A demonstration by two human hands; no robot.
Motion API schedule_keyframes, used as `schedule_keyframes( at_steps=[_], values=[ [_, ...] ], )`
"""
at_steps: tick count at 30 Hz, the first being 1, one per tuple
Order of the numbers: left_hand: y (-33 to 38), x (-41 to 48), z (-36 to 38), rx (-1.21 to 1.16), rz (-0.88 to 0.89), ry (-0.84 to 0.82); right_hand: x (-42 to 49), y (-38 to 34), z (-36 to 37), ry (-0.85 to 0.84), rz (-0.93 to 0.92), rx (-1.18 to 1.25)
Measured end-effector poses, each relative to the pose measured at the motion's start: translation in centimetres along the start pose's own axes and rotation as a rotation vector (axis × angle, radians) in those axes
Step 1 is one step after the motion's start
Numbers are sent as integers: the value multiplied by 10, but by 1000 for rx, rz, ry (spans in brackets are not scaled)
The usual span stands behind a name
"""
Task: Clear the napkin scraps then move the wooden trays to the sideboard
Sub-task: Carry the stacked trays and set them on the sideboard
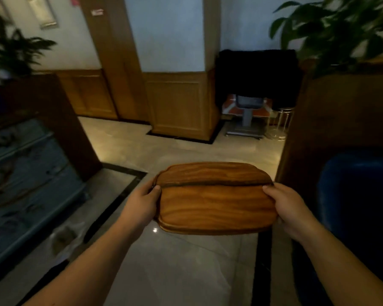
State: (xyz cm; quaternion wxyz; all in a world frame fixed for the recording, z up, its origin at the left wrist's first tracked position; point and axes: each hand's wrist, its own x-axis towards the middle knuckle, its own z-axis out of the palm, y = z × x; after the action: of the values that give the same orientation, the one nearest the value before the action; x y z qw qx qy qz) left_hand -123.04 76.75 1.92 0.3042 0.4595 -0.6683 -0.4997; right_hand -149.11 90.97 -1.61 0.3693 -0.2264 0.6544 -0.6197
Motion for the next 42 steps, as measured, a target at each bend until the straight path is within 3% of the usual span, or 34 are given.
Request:
schedule_keyframes(
  at_steps=[9, 19, 42],
  values=[
    [-28, 23, -90, -89, -143, 531, 89, -32, 141, -396, -40, -58],
    [-85, 13, -224, -208, -270, 874, 110, -20, 340, -710, -46, -46],
    [-177, 114, -594, -96, -386, 1090, 158, -8, 820, -965, -202, -259]
  ],
)
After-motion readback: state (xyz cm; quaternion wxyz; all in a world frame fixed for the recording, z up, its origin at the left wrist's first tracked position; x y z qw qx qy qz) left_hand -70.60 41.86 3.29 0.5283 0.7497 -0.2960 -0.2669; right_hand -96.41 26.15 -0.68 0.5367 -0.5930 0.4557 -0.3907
